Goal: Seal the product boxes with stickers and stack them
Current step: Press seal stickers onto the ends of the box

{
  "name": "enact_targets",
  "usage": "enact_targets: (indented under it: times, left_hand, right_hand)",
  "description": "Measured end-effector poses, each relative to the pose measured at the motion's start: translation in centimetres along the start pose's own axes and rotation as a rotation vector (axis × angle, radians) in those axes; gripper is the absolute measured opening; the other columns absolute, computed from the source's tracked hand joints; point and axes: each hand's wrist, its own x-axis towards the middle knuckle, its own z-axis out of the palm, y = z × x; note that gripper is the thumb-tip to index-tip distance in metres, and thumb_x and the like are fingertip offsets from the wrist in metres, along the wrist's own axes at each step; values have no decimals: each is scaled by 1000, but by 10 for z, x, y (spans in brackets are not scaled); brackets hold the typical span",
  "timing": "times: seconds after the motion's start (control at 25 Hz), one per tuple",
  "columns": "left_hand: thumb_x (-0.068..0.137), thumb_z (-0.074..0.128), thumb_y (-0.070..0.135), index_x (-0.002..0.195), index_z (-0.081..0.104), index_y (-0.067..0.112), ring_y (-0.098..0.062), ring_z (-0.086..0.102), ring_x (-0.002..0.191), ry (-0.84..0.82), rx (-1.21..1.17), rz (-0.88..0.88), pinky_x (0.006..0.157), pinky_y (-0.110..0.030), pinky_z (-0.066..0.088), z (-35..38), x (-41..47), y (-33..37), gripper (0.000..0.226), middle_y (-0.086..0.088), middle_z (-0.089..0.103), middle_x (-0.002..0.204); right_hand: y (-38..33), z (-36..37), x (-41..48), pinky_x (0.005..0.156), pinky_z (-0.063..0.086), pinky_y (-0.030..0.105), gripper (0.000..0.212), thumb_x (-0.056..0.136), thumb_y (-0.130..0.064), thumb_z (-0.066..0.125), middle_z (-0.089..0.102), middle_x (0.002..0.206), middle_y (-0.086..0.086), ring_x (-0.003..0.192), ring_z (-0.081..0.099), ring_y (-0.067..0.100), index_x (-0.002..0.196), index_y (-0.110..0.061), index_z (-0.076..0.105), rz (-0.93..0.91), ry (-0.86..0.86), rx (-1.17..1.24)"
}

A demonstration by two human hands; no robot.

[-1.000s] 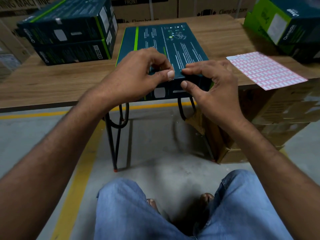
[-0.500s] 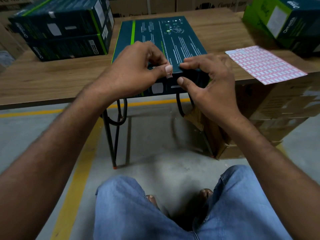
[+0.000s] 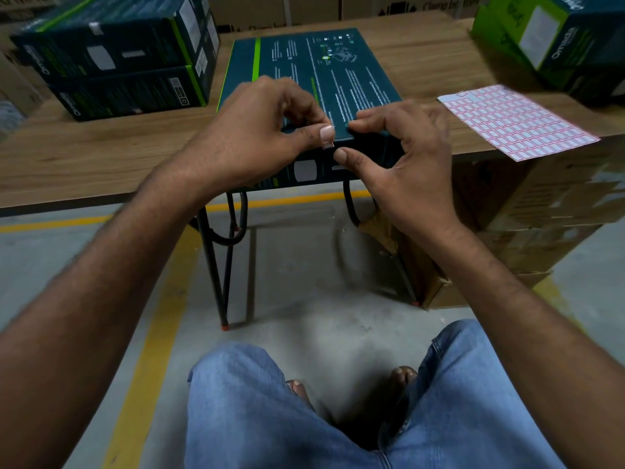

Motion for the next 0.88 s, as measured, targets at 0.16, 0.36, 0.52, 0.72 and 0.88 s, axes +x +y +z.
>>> enact_targets:
  times: [0.16,0.36,0.52,0.72,0.88]
  left_hand:
    - [99,66,41,106,70,33,12,57,94,-9,3,0,80,-9,38,-1,1,-1,12,16,62,101]
    - [97,66,42,106,71,35,13,57,96,-22,-3,-2,81,-10,38,-2,1,-2,13,20,62,100]
    - [96,67,44,105,75,30,11,61,97,-40,-31,-11,82,-11,43,-3,2,-5,19,22,64,100]
    - [101,62,41,102,77,28,3,65,103,-105,-154,-54,87,-16,50,-9,6,-9,20,15,70,106]
    - [101,58,44,98,77,29,7,64,104,-163,-243,-61,89,-16,49,-14,6,-10,24,18,70,104]
  right_hand:
    - [-3,2,-1,95,45,53,39,80,-59,79,67,113,-18,116,54,19,105,-30,73,18,6,-6]
    - [-6,5,-2,93,45,55,34,80,-56,80,62,110,-22,116,53,18,102,-30,71,41,26,6]
    - [-8,6,-3,94,44,54,33,81,-54,79,63,111,-21,116,52,17,102,-31,70,63,26,9]
    - [-8,7,-3,95,43,54,32,81,-53,78,61,112,-22,117,52,18,102,-30,71,59,31,4]
    - [-6,6,-2,93,44,55,33,79,-52,79,62,113,-22,116,53,19,103,-30,71,45,24,8]
